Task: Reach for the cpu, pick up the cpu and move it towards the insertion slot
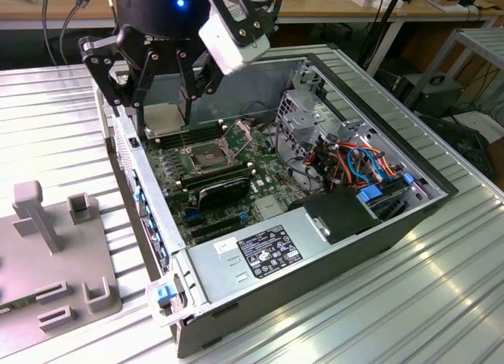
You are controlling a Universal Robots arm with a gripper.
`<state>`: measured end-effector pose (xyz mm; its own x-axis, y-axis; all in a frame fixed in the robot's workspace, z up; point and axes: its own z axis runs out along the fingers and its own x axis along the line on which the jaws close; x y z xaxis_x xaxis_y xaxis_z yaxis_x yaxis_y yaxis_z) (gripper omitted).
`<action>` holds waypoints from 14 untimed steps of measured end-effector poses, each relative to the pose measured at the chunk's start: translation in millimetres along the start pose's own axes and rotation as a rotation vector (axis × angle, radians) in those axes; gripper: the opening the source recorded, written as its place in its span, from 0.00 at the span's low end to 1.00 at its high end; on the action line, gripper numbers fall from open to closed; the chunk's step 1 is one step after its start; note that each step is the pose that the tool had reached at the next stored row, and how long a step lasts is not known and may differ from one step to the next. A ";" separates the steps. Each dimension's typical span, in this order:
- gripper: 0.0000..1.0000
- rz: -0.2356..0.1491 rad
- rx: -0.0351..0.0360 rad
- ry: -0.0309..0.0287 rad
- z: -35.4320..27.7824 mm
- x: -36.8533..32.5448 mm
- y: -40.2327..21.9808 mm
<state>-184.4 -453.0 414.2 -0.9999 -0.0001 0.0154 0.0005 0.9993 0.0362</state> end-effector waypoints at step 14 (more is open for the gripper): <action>0.55 0.000 0.0000 0.0000 3.8 -68.1 2.5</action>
<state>-116.3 -450.4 409.4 -0.9999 0.0000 0.0155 0.0006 0.9993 0.0362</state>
